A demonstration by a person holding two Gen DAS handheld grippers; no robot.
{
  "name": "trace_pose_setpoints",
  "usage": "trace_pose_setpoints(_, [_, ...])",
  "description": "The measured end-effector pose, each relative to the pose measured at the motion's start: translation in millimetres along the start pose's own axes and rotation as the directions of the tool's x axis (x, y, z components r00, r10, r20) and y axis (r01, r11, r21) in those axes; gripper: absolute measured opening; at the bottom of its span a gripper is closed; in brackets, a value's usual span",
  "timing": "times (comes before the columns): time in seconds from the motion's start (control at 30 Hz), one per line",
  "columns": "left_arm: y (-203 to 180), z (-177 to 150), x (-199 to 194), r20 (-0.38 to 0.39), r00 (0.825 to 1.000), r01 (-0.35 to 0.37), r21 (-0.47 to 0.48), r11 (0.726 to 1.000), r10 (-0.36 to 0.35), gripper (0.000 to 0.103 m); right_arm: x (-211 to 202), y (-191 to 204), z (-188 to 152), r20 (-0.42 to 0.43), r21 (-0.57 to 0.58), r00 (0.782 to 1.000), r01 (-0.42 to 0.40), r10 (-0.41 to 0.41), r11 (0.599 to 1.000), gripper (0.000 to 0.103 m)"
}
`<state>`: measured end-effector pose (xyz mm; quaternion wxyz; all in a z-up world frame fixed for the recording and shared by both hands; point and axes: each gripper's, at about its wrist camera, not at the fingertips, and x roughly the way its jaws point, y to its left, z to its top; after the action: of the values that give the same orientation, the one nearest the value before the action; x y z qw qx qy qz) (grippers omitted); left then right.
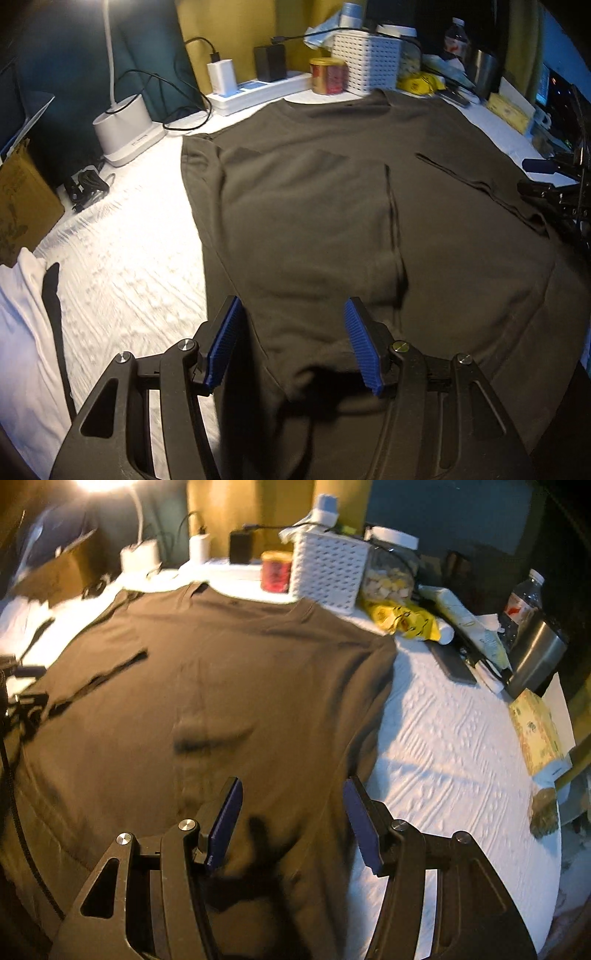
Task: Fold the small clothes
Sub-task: 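Press and smooth the folded shirt with both open grippers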
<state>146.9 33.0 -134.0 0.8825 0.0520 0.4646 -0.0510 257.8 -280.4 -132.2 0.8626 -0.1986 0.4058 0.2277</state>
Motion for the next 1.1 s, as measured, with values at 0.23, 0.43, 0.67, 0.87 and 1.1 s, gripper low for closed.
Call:
trace_pose_setpoints(0.23, [-4,-8,-18,0.044,0.999,0.001,-0.015,1.000,0.000,0.058,-7,12,-16,0.008,-0.013,1.000,0.026,-0.025,1.000,0.060])
trace_pose_setpoints(0.43, [-10,-13,-48,0.150,0.989,0.015,-0.045,0.999,-0.008,0.058,-34,2,-29,0.056,0.038,0.997,0.043,-0.045,0.998,0.060])
trace_pose_setpoints(0.67, [-22,-23,-72,0.228,0.973,0.041,-0.071,0.997,-0.023,0.058,-67,-17,-59,0.085,0.128,0.994,0.057,-0.069,0.990,0.060])
trace_pose_setpoints(0.87, [-30,-38,-84,0.256,0.966,0.053,-0.089,0.995,-0.028,0.059,-86,-22,-90,0.093,0.171,0.996,-0.003,-0.013,0.985,0.060])
trace_pose_setpoints(1.1, [-36,-57,-89,0.246,0.969,0.036,-0.103,0.994,-0.009,0.059,-94,-16,-114,0.104,0.180,0.994,-0.042,0.023,0.983,0.060])
